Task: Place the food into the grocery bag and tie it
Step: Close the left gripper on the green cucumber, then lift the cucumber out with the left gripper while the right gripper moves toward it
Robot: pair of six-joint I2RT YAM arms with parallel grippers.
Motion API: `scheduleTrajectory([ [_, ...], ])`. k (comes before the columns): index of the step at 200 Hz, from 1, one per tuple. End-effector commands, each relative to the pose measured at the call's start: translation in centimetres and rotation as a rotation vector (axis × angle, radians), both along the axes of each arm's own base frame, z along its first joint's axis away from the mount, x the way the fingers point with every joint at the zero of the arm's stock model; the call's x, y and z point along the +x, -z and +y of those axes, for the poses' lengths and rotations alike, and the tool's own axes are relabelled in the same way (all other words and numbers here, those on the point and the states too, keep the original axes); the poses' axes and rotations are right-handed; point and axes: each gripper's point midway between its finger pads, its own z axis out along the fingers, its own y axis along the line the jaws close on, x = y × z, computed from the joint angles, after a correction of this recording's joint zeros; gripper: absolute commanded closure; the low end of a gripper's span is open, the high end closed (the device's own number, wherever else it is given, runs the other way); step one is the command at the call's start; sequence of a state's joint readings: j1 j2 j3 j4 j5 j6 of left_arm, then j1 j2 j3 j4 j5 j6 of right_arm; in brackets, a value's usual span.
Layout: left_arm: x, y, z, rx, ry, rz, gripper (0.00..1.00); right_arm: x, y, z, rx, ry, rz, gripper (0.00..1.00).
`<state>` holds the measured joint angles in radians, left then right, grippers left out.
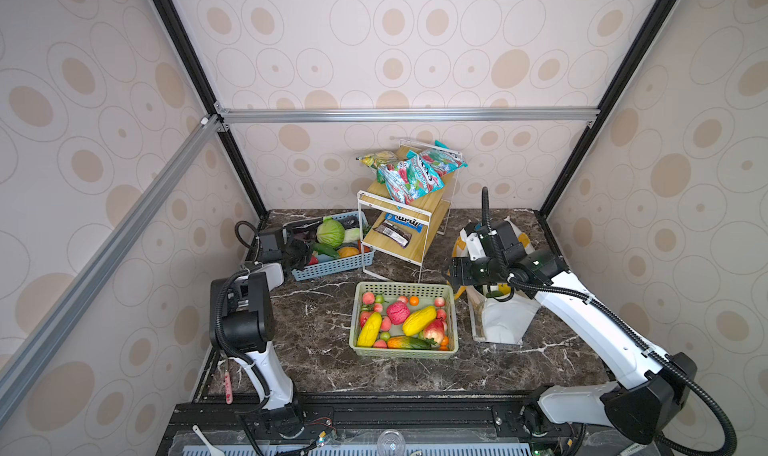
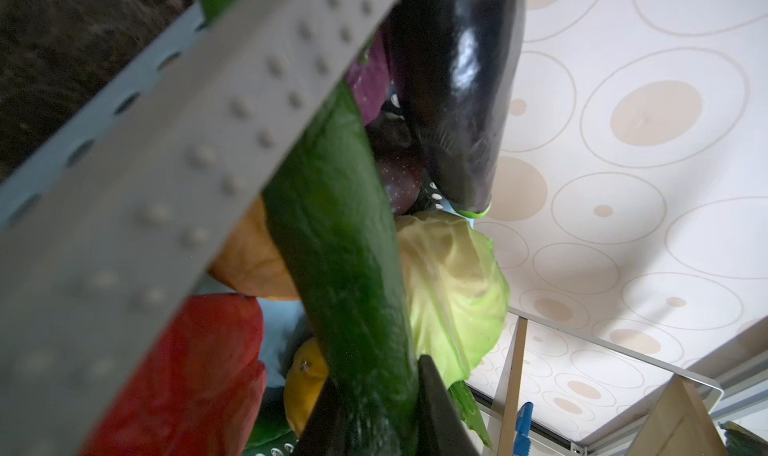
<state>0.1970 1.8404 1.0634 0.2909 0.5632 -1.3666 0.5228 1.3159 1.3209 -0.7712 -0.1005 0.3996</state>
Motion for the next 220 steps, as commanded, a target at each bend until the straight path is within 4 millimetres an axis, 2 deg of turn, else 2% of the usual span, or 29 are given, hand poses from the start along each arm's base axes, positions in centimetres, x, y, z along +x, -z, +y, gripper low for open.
scheduleTrajectory([
  [1, 0.7, -5.0, 0.2, 0.053, 0.026, -0.137, 0.75, 0.1, -0.5, 0.3, 0.003, 0.001, -0.012, 0.22],
  [31, -0.1, -4.9, 0.7, 0.140, 0.025, -0.094, 0.72, 0.2, -0.4, 0.8, 0.010, -0.006, -0.009, 0.22],
  [49, -0.2, -4.4, 0.2, 0.127, 0.029, -0.095, 0.69, 0.3, -0.3, 1.2, 0.012, -0.014, -0.006, 0.22],
  [84, -0.2, -1.5, -1.0, 0.202, 0.042, -0.022, 0.70, 0.3, -0.1, 2.1, 0.012, -0.031, -0.006, 0.22],
  [119, -0.2, -0.7, -2.5, 0.212, 0.050, -0.022, 0.74, 0.2, 0.1, 2.0, -0.004, -0.036, -0.006, 0.22],
  [156, -0.2, -1.4, -2.4, 0.229, 0.018, -0.024, 0.77, 0.1, 0.0, 1.7, -0.021, -0.032, -0.012, 0.22],
  [189, -0.4, -3.6, -3.0, 0.235, 0.015, -0.066, 0.77, 0.2, -0.1, 1.8, -0.016, -0.034, -0.012, 0.22],
  [220, -0.6, -5.4, -2.6, 0.241, -0.014, -0.092, 0.77, 0.2, -0.2, 1.9, -0.010, -0.036, -0.012, 0.22],
])
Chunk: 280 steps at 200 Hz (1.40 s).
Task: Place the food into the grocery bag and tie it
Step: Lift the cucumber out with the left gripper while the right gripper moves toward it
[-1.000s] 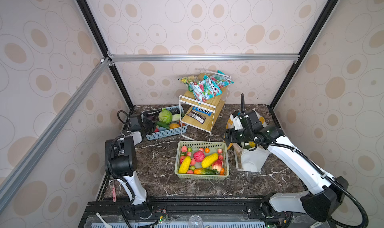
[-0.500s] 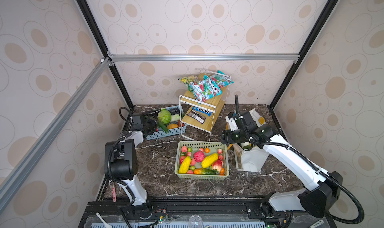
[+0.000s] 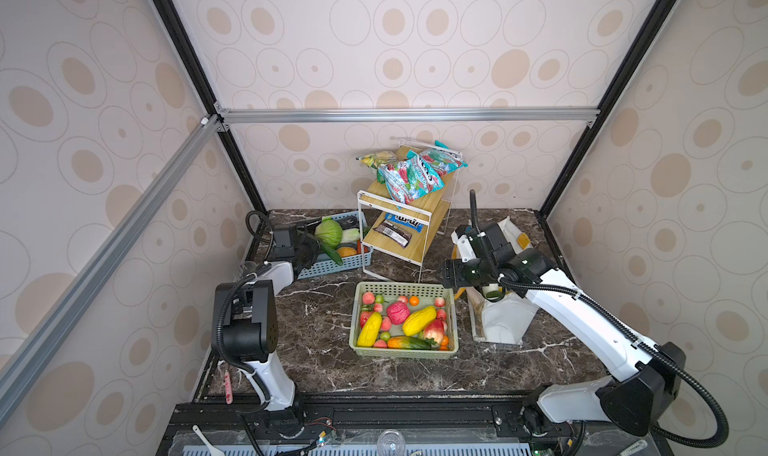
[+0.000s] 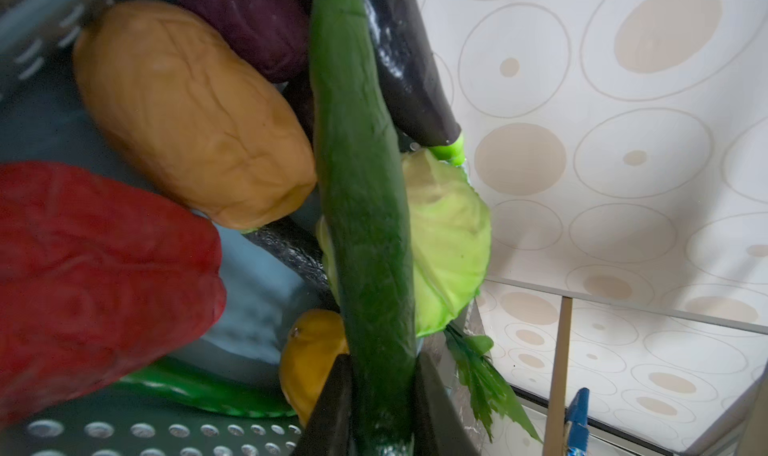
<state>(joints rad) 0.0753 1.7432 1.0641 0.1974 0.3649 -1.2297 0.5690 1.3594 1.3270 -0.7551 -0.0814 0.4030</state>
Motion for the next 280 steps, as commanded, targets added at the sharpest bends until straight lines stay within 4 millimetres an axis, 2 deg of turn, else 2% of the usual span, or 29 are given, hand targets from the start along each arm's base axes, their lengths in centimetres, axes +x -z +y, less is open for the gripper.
scheduleTrajectory([
  [1, 0.0, -3.4, 0.4, 0.021, -0.030, -0.072, 0.77, 0.2, -1.3, 0.3, 0.012, -0.005, -0.025, 0.22],
  [38, -0.1, -5.1, 0.5, -0.020, -0.073, -0.127, 0.77, 0.1, -1.4, 0.5, 0.013, -0.011, -0.026, 0.22],
  [71, 0.0, -6.9, 0.3, 0.034, -0.064, -0.156, 0.77, 0.1, -1.4, 0.5, 0.011, -0.011, -0.026, 0.22],
  [126, -1.5, -9.1, -0.8, 0.076, -0.033, -0.197, 0.77, 0.0, -1.2, 0.5, 0.008, -0.013, -0.020, 0.22],
  [194, -4.7, -11.5, -3.1, 0.111, 0.047, -0.248, 0.76, -0.5, -1.4, 1.7, 0.060, -0.046, -0.011, 0.22],
  [280, -10.4, -14.3, -6.8, 0.157, 0.150, -0.323, 0.74, -1.4, -1.9, 3.7, 0.123, -0.094, -0.002, 0.22],
])
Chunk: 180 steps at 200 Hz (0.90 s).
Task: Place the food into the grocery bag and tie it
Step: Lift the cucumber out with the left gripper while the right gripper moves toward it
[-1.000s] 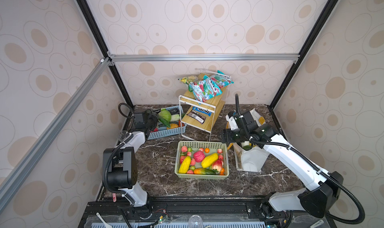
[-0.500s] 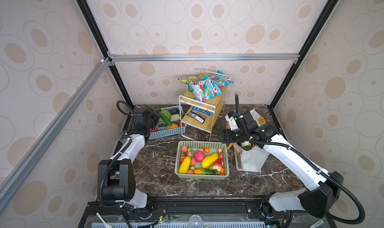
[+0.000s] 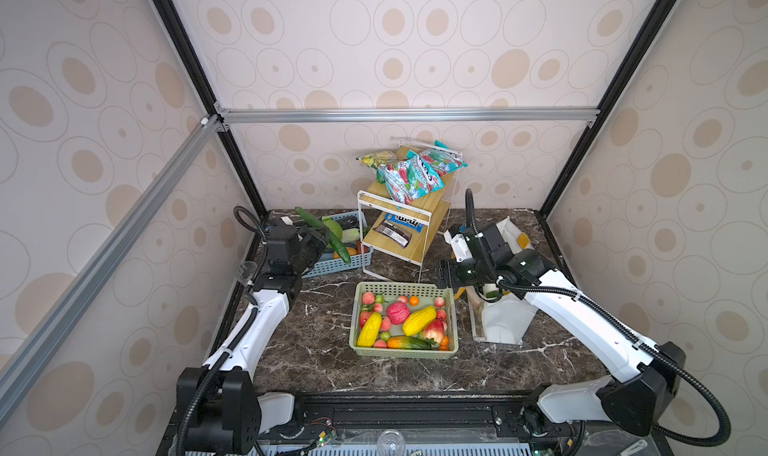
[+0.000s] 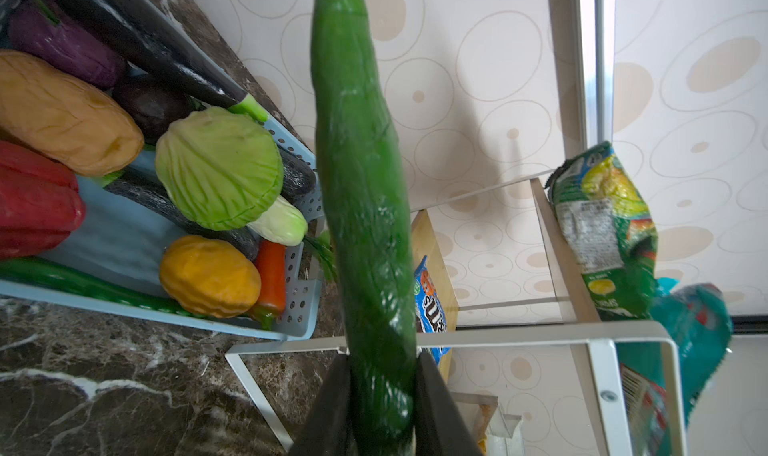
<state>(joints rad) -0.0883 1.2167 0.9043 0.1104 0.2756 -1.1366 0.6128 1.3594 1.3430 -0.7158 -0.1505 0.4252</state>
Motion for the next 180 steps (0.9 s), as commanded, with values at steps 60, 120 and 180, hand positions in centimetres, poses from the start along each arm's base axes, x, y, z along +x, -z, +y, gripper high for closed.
scheduleTrajectory([
  [60, -4.5, -1.0, -5.2, 0.073, 0.143, -0.037, 0.74, -1.4, -1.1, 2.7, 0.098, -0.070, 0.015, 0.23],
  [120, -6.6, -0.8, -8.5, 0.070, 0.201, -0.043, 0.74, -2.3, -1.1, 5.5, 0.209, -0.129, 0.048, 0.30],
  [180, -7.7, -0.3, -11.3, 0.074, 0.247, -0.035, 0.73, -2.3, 0.2, 9.2, 0.275, -0.166, 0.080, 0.39],
])
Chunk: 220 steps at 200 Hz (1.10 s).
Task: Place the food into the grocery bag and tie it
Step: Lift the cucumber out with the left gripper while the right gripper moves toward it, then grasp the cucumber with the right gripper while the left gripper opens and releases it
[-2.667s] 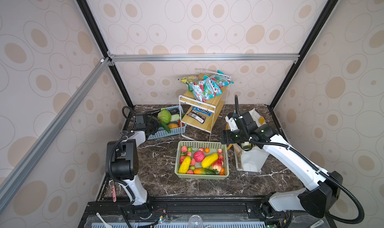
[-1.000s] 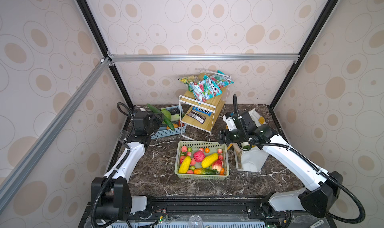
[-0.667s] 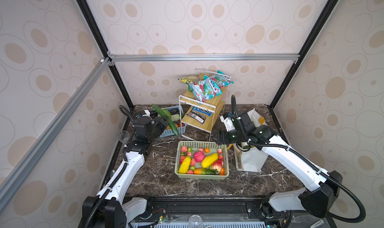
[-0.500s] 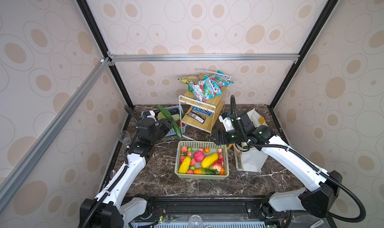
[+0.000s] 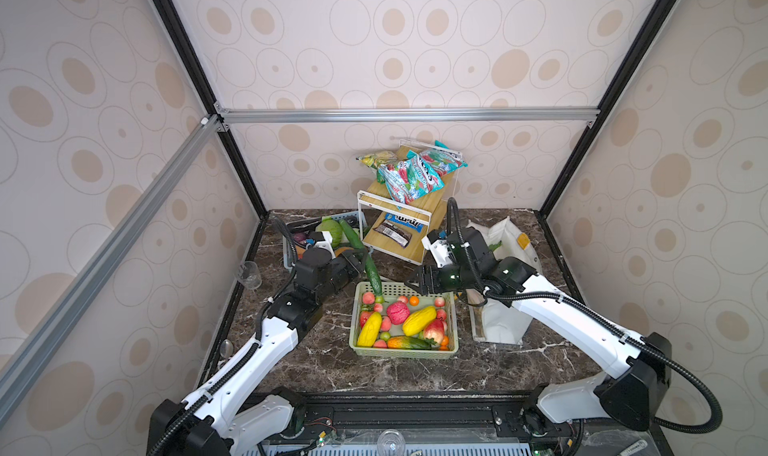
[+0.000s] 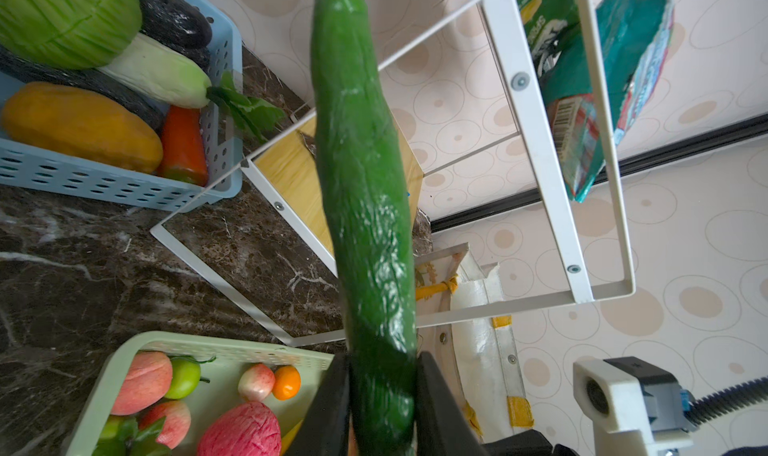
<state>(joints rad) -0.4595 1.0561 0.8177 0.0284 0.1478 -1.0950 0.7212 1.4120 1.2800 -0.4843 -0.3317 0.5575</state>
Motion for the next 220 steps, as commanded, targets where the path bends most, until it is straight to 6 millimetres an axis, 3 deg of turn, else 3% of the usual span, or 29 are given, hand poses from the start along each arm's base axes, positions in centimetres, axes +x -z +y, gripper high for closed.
scheduleTrajectory([
  [1, -0.2, -0.5, -0.6, -0.002, -0.011, -0.016, 0.73, 0.0, 0.1, 1.8, 0.052, -0.016, 0.012, 0.39],
  [61, -0.9, 0.4, -2.5, 0.015, 0.000, 0.003, 0.73, 0.1, -0.1, 4.0, 0.082, -0.057, 0.009, 0.46],
  [126, -1.7, 0.8, -4.3, 0.019, 0.023, 0.010, 0.73, 0.5, -0.6, 4.7, 0.103, -0.064, 0.003, 0.50],
  [178, -1.9, 1.1, -4.7, 0.029, 0.018, 0.017, 0.73, 0.4, -1.7, 5.0, 0.143, -0.065, 0.001, 0.46],
  [220, -2.0, 0.8, -5.0, 0.014, 0.026, 0.013, 0.73, 0.8, -0.2, 5.9, 0.123, -0.075, 0.028, 0.45],
])
